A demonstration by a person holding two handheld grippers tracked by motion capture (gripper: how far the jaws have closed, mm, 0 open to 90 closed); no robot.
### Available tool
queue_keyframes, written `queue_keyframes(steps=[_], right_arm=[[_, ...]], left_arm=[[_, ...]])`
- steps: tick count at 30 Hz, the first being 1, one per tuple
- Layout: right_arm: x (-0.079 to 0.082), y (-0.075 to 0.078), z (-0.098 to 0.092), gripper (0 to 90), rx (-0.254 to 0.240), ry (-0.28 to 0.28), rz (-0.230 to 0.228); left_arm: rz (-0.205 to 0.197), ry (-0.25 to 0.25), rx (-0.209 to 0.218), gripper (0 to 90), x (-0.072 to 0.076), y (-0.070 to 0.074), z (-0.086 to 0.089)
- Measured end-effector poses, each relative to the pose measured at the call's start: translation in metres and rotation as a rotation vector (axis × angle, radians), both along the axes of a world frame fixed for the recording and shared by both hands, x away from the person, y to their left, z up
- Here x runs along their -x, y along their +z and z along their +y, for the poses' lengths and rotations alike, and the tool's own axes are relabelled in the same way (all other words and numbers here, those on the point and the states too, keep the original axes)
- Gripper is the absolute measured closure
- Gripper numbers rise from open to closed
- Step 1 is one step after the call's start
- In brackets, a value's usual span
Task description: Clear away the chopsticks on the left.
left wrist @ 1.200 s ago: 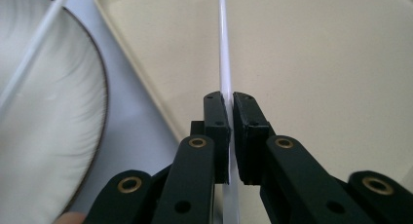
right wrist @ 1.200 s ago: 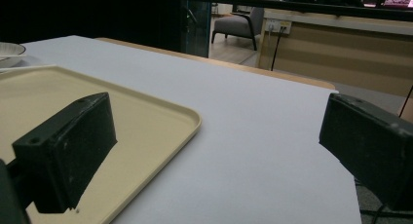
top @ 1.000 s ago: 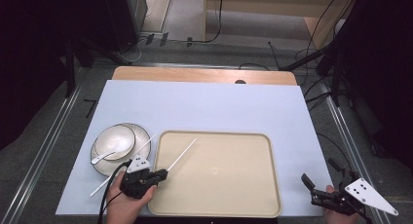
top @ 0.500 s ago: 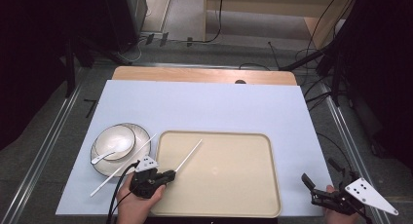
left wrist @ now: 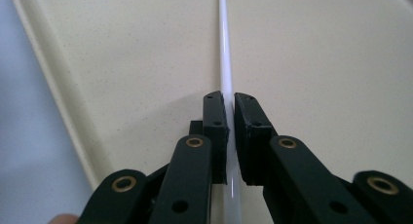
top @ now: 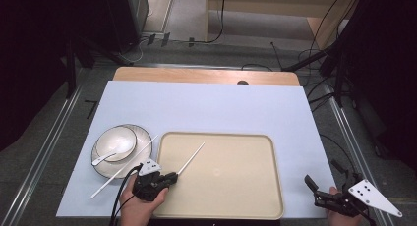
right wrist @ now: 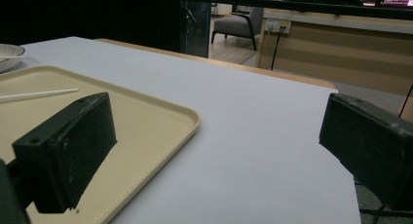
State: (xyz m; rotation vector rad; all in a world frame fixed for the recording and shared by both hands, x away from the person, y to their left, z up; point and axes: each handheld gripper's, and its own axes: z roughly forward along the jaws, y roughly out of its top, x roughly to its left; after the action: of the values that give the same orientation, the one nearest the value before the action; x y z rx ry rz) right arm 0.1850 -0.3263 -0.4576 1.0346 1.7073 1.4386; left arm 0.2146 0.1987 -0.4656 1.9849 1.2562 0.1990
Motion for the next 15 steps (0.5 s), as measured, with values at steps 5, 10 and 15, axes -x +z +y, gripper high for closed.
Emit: queue_keyframes(steps=[5,10,15], right_arm=[[0.0,0.0,0.0,0.2,0.0,0.001,0.001],[0.0,0.0,0.0,0.2,-0.003,-0.002,0.0],[0.0,0.0,-0.001,0.2,-0.011,-0.005,0.002]], left_arm=[[-0.01,0.007,0.006,80.1,0.0,0.0,0.0],[-0.02,0.018,0.023,86.2,-0.001,0.006,0.004],[-0.009,-0.014,0.028,90.0,-0.008,0.012,-0.003]])
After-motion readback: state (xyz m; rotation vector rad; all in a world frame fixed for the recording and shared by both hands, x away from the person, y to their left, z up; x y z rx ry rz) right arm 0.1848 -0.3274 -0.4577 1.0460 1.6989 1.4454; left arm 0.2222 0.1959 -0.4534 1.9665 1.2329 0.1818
